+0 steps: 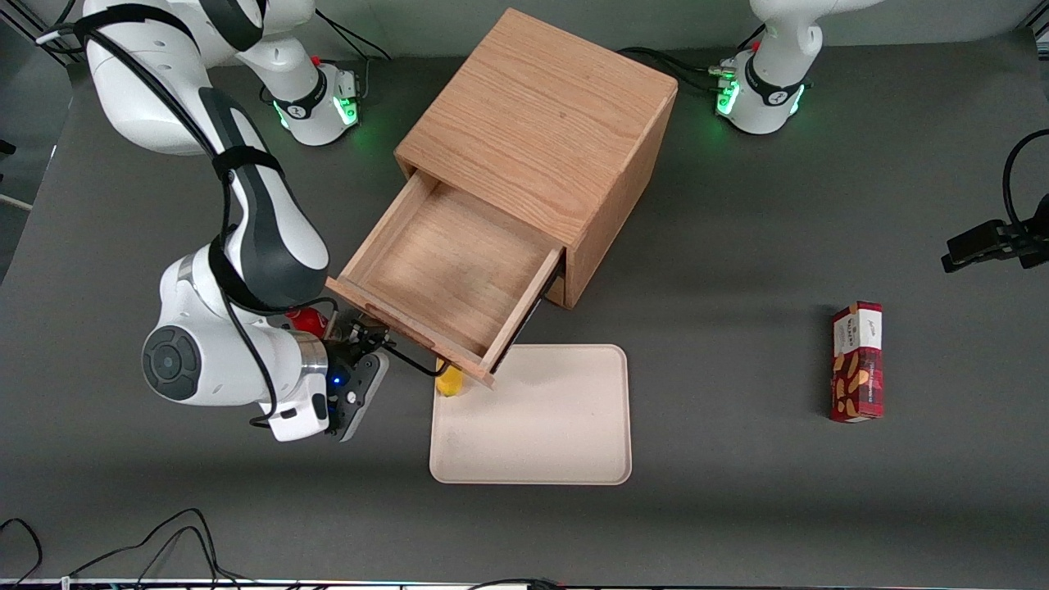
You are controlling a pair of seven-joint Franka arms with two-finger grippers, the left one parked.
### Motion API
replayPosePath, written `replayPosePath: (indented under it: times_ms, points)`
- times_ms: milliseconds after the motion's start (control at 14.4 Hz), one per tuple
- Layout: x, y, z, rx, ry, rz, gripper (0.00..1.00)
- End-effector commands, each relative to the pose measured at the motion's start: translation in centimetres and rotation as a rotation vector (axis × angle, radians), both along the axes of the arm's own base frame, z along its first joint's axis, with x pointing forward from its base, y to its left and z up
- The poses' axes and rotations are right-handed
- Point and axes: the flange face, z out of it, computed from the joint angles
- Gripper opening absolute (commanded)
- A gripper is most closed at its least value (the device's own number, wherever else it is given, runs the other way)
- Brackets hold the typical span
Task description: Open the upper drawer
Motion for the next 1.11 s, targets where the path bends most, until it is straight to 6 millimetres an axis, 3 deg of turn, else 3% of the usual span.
replayPosePath:
  times_ms: [0,208,347,486,624,763,1040]
  points:
    - [0.9,-0.8,1.0,-0.003,-0.025,0.018,1.00]
    - [0.3,-0.9,2.6,-0.009,-0.013,0.024,1.00]
    - [-0.6,-1.0,4.9,-0.014,-0.003,0.033,1.00]
    - [-1.9,-1.2,8.3,-0.019,0.002,0.049,1.00]
    - [-3.3,-2.9,12.9,-0.021,-0.030,0.037,1.00]
    - [-5.9,-4.6,15.7,-0.044,-0.005,0.025,1.00]
    - [-12.7,-8.6,19.4,-0.135,-0.019,-0.030,1.00]
